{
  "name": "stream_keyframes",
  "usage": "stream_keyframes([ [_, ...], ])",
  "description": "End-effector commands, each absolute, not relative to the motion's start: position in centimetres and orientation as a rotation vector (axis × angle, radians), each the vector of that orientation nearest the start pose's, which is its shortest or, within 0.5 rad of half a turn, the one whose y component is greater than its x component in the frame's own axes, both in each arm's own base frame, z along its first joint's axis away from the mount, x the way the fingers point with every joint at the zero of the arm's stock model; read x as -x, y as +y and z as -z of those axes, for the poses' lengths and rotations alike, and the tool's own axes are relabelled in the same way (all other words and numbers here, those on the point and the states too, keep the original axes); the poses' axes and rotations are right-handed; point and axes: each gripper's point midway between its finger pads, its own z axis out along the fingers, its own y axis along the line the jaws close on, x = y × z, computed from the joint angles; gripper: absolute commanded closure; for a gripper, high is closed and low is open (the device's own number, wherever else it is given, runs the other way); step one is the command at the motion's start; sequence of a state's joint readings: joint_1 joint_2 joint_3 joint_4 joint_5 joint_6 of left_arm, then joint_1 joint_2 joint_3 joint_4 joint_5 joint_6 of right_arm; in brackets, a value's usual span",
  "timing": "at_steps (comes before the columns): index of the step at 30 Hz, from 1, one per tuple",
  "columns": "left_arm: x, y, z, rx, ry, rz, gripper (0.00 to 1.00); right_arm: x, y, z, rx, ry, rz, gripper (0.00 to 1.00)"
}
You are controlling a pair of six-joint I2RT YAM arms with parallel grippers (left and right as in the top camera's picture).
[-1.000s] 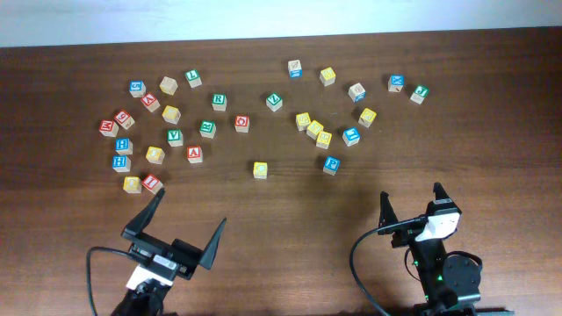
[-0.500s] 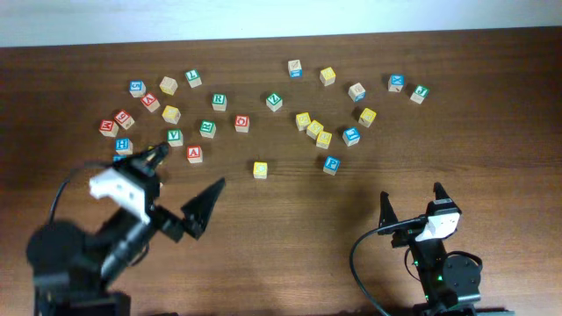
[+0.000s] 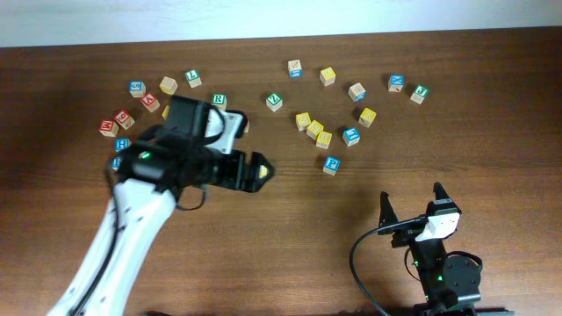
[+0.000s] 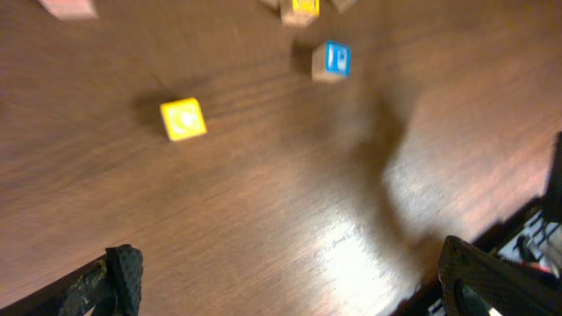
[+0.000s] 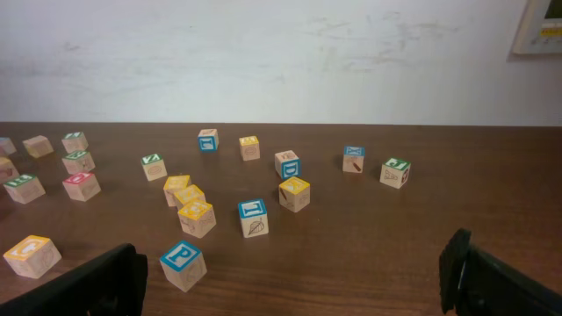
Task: Spell out CVPR
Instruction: 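Move the left gripper over the yellow C block, then lower the left gripper and grasp the yellow C block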
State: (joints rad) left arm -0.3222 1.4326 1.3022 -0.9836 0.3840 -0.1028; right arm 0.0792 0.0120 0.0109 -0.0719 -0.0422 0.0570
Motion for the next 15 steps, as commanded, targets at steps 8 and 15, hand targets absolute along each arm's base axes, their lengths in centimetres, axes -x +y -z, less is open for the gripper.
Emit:
stream_keyframes([
  [8, -34.6, -15.3, -7.9, -0.041, 2.924, 0.161, 0.01, -24.5, 2.5, -15.6, 0.037, 1.649, -0.141, 0.02],
  [15, -36.0, -17.3, -5.1, -0.049, 2.886, 0.075, 0.03, -24.5, 2.5, -15.6, 0.037, 1.649, -0.141, 0.02],
])
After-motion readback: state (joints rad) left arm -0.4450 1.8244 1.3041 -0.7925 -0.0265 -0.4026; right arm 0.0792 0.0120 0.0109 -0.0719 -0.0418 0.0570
